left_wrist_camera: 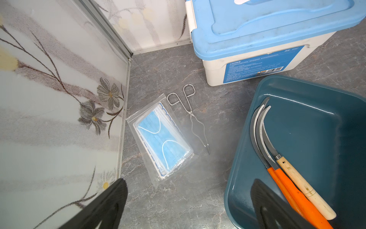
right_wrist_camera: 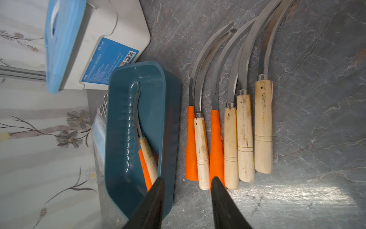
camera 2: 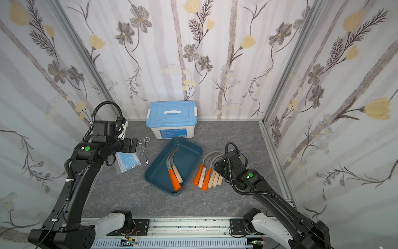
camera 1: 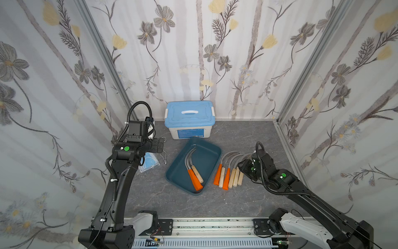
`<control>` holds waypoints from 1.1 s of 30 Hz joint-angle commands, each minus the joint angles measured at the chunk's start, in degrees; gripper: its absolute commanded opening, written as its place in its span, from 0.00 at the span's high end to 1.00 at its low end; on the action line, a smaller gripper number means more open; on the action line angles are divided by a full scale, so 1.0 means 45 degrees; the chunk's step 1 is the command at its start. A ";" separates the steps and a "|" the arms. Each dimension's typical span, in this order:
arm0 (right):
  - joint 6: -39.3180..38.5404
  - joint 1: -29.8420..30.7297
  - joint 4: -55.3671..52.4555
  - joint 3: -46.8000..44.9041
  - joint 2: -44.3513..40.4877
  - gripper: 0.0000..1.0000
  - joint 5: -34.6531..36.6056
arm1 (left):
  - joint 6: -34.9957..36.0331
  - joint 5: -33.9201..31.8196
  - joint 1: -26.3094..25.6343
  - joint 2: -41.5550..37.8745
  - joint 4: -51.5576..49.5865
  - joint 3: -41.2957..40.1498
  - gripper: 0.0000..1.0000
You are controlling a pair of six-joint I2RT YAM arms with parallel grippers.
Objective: Put small sickles into storage boxes
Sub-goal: Pick up the sickle at the center of the board.
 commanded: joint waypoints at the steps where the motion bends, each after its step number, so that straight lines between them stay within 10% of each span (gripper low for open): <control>1: 0.0314 0.0133 0.1598 -0.0029 -0.0346 0.52 0.0530 | 0.0045 -0.0237 0.0004 -0.0134 0.0318 -0.0093 0.00; 4: -0.0086 0.0292 0.1668 0.0381 -0.0039 0.03 0.0434 | 0.0072 -0.0257 0.0000 -0.0105 0.0265 -0.0051 0.00; 5: -0.0148 0.0332 0.1557 0.0556 0.0182 0.00 0.0367 | 0.0142 -0.0286 0.0005 -0.0083 0.0256 -0.0017 0.00; 17: -0.0970 0.0670 0.1031 0.1681 0.1326 0.08 0.0406 | 0.0315 -0.0508 0.0024 0.0193 0.0239 0.0049 0.00; 33: -0.2914 -0.2099 -0.1992 0.0817 0.3196 0.15 0.0092 | 0.0212 -0.0284 0.0025 -0.0134 0.0077 -0.0133 0.00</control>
